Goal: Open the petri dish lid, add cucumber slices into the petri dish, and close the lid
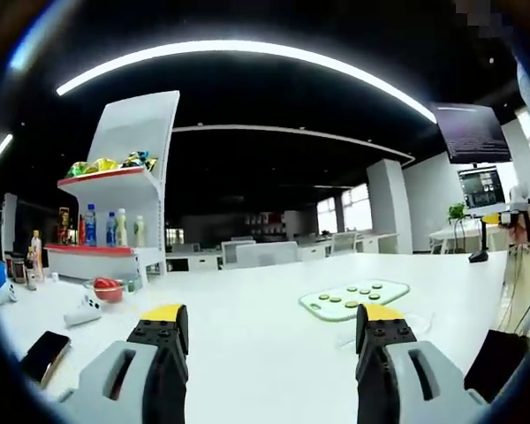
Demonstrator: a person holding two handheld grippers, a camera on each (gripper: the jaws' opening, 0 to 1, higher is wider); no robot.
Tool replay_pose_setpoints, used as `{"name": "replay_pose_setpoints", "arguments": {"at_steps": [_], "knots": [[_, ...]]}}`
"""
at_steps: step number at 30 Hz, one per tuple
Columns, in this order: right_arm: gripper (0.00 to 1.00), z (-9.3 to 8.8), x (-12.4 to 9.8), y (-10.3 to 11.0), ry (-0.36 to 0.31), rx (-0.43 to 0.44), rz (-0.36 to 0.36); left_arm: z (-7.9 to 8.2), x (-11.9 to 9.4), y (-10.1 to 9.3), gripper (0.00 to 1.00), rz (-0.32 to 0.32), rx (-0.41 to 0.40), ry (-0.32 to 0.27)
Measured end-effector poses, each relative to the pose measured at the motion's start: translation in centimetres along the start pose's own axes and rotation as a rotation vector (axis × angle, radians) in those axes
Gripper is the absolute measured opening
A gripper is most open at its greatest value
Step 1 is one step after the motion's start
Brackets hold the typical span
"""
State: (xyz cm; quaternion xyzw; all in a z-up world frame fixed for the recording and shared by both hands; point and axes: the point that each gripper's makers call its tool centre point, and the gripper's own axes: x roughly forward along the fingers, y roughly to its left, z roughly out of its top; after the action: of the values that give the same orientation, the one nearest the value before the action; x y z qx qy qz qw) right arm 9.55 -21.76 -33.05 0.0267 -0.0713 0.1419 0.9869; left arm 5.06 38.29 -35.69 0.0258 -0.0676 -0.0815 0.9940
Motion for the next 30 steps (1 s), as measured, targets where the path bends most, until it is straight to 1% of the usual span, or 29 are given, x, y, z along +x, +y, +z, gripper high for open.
{"name": "replay_pose_setpoints", "arguments": {"at_steps": [3, 8, 10, 14, 16, 18, 20, 21, 24, 27, 30], "knots": [[0.67, 0.2, 0.1, -0.2, 0.006, -0.02, 0.0, -0.3, 0.0, -0.3, 0.77, -0.023, 0.022, 0.02], [0.67, 0.8, 0.7, 0.2, 0.035, -0.072, 0.07, -0.8, 0.1, -0.8, 0.77, -0.066, 0.035, 0.044], [0.67, 1.5, 0.9, 0.3, 0.037, -0.077, 0.095, -0.9, 0.1, -1.3, 0.77, -0.097, 0.036, 0.056], [0.67, 3.0, 1.6, 0.0, 0.051, -0.108, 0.12, -1.1, 0.1, -2.4, 0.77, -0.155, 0.052, 0.078], [0.64, 4.1, 2.1, -0.3, 0.055, -0.091, 0.133, -1.0, 0.1, -3.0, 0.77, -0.182, 0.05, 0.08], [0.63, 4.7, 2.8, -0.3, 0.075, -0.087, 0.148, -1.1, 0.2, -3.4, 0.77, -0.206, 0.043, 0.087], [0.63, 4.9, 3.3, -0.4, 0.109, -0.129, 0.16, -1.0, 0.3, -3.7, 0.77, -0.212, 0.047, 0.088], [0.63, 4.9, 3.7, -0.3, 0.132, -0.142, 0.177, -1.0, 0.4, -3.7, 0.77, -0.215, 0.044, 0.092], [0.61, 5.5, 4.9, 0.2, 0.167, -0.157, 0.215, -1.0, 0.3, -4.0, 0.77, -0.229, 0.047, 0.106], [0.61, 5.6, 6.0, 1.1, 0.223, -0.192, 0.271, -0.8, 0.0, -4.2, 0.77, -0.235, 0.059, 0.118], [0.6, 5.6, 7.3, 2.4, 0.278, -0.236, 0.328, -0.7, -0.5, -3.9, 0.77, -0.23, 0.059, 0.117]]}}
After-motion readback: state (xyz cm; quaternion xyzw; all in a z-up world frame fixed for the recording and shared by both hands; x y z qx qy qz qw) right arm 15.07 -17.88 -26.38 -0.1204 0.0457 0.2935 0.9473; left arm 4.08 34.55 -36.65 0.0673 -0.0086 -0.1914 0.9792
